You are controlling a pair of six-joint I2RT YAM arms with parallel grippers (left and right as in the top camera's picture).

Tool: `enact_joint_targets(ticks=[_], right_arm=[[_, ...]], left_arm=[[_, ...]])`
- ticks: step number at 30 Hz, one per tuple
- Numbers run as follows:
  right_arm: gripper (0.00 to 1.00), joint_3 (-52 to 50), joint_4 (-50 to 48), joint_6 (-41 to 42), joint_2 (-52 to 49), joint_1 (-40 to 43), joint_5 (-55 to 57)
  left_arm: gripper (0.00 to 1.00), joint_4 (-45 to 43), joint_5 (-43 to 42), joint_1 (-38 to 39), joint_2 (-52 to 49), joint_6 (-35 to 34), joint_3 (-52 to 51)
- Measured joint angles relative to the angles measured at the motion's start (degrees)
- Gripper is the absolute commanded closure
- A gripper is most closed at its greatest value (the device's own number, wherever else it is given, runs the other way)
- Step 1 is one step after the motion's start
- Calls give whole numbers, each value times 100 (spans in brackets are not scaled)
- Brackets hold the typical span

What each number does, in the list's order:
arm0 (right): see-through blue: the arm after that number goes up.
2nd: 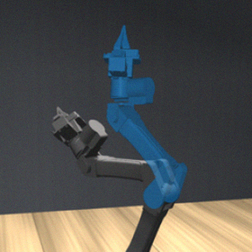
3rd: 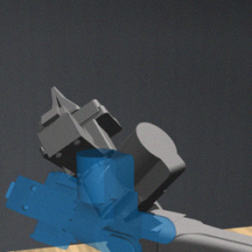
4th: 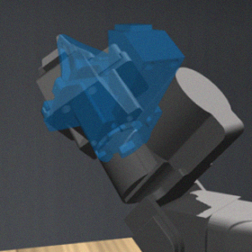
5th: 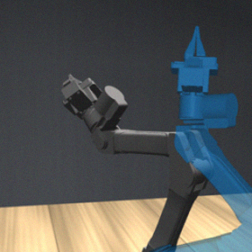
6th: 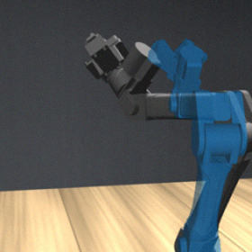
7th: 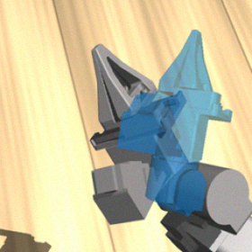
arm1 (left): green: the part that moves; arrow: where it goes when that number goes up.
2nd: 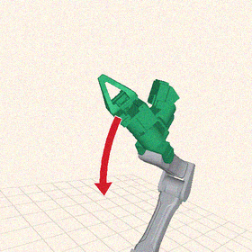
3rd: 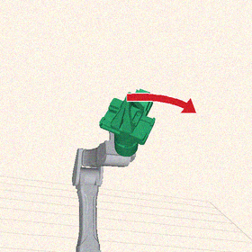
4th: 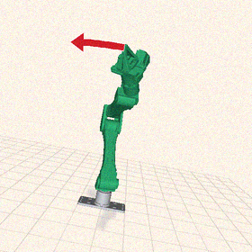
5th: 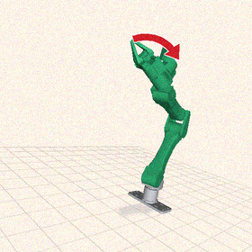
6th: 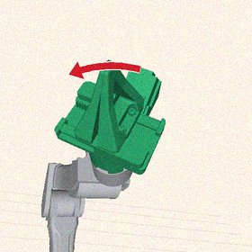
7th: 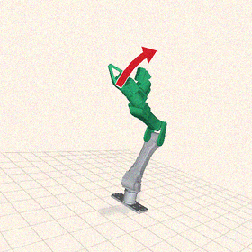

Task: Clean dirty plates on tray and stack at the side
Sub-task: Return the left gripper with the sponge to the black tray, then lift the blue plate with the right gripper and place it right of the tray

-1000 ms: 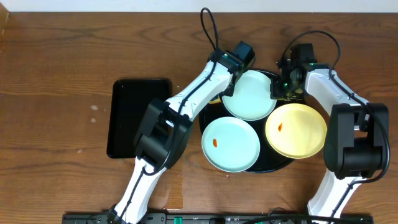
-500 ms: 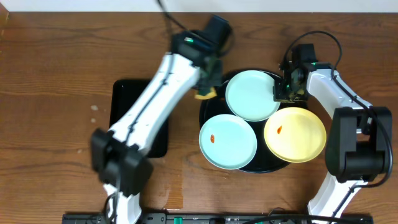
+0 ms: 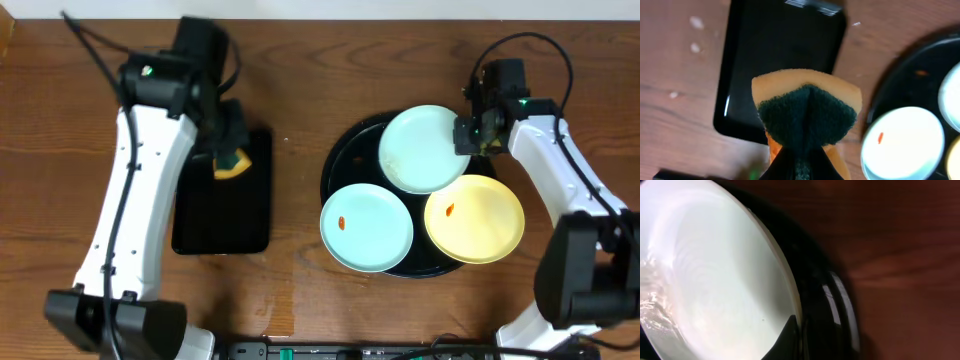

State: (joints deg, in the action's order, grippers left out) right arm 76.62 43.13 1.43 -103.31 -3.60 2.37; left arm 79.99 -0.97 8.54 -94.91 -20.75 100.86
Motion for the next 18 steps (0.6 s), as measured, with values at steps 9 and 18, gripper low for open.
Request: enact_joint_targets(ticks=[9, 18], right_arm=[[99, -22, 101, -155, 852, -686, 1174], [99, -22, 267, -225, 1342, -1873, 2796]], left_arm=[[92, -1239, -15, -964, 133, 199, -2275], [92, -2168, -20, -1021, 133, 313, -3176]])
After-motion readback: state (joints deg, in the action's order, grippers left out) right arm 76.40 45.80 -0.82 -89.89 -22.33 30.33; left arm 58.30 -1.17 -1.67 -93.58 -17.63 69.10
